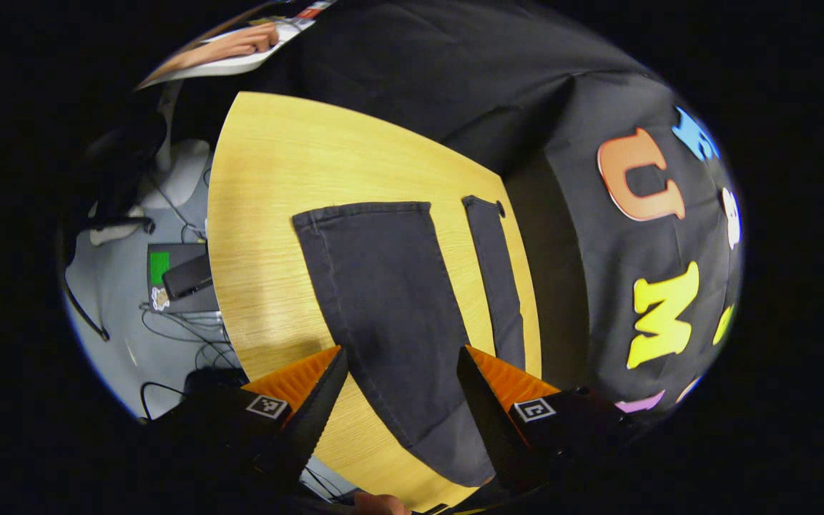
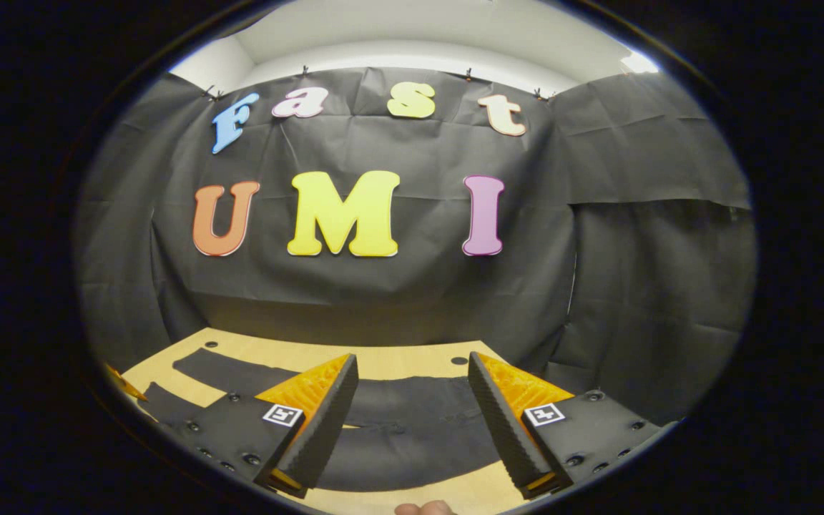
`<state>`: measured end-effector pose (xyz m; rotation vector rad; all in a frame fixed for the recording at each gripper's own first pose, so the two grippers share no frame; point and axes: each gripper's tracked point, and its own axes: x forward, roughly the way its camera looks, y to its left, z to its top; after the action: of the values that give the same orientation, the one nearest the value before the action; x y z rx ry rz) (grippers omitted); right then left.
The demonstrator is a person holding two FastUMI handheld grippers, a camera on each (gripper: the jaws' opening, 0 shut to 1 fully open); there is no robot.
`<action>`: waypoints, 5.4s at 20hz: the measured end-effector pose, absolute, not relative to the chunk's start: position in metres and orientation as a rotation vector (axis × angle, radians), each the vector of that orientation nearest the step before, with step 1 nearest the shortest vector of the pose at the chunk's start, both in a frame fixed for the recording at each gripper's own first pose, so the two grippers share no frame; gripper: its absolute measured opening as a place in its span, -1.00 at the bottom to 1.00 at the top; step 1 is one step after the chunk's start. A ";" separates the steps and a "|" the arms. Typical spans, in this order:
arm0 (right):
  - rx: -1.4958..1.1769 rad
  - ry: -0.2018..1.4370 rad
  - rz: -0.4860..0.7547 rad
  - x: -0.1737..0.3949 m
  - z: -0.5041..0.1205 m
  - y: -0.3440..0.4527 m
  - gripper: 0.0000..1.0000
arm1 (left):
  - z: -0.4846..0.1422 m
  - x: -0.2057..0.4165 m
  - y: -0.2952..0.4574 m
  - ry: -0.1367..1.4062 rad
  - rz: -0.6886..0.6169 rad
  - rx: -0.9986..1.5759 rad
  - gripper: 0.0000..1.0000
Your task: Grasp the waist and the cuffs of the jeans and fold them to make the two legs overlap; first hold the waist and fold one-third of the jeans toward the cuffs, then hold the cuffs and fold the remaining one-third in the same direction to finish folding.
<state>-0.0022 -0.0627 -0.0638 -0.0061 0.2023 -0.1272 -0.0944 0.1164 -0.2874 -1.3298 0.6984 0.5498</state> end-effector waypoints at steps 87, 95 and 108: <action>1.036 0.711 -0.220 0.211 -0.233 -0.215 -0.95 | -0.223 0.154 0.181 0.498 0.415 -1.533 -0.94; 1.027 0.675 -0.241 0.291 -0.264 -0.205 -1.00 | -0.247 0.243 0.182 0.521 0.436 -1.448 -0.94; 0.886 0.756 -0.286 0.356 -0.356 -0.190 -1.00 | -0.336 0.323 0.170 0.671 0.517 -1.299 -0.93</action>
<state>0.3559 -0.1896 -0.3556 0.8856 0.7560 -0.2861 0.3226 0.1702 -0.3363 -1.2986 0.6705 0.5168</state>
